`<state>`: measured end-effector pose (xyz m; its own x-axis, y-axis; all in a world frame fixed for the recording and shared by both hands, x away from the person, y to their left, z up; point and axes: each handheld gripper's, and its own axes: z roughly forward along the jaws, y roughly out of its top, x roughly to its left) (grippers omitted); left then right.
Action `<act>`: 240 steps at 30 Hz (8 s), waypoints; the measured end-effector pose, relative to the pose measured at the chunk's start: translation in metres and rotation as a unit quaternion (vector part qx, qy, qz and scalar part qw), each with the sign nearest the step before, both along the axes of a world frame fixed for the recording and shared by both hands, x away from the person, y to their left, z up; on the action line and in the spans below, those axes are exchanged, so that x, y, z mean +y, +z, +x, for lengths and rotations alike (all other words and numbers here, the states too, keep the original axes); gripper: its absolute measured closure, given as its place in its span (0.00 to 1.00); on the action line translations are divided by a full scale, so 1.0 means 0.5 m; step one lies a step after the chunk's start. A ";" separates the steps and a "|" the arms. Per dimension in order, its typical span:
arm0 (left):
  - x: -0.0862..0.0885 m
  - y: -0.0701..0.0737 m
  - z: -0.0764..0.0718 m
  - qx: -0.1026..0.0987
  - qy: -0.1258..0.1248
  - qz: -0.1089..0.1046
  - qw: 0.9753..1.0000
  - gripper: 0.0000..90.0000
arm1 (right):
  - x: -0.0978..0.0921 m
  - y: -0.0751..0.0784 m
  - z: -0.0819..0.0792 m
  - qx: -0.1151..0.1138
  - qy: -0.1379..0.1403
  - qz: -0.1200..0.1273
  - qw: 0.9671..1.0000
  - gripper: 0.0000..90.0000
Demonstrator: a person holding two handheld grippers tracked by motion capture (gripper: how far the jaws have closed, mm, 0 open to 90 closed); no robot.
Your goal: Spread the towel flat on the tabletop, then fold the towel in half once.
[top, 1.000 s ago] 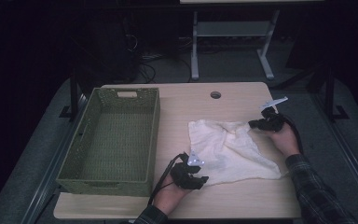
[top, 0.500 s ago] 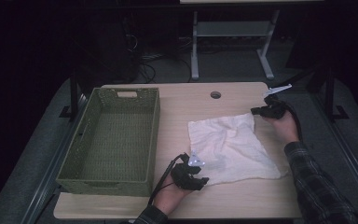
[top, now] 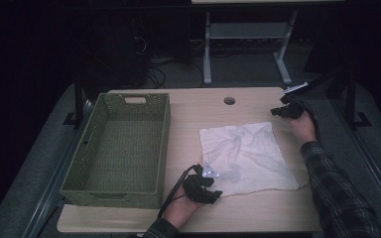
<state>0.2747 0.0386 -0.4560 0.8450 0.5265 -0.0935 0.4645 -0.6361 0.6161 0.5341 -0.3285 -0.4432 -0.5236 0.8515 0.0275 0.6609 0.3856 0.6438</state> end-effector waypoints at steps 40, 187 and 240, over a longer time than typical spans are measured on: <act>0.026 0.010 -0.027 -0.010 0.012 -0.015 1.000 0.59 | -0.055 0.009 -0.439 -0.008 0.130 0.059 0.990 0.84; 0.016 0.066 0.392 -0.094 0.213 -0.056 0.971 0.97 | -0.067 0.055 -0.116 -0.063 0.033 0.055 0.996 0.97; 0.038 0.061 0.163 -0.095 0.149 -0.041 0.983 0.96 | -0.077 0.009 -0.379 -0.064 0.083 0.064 0.992 0.97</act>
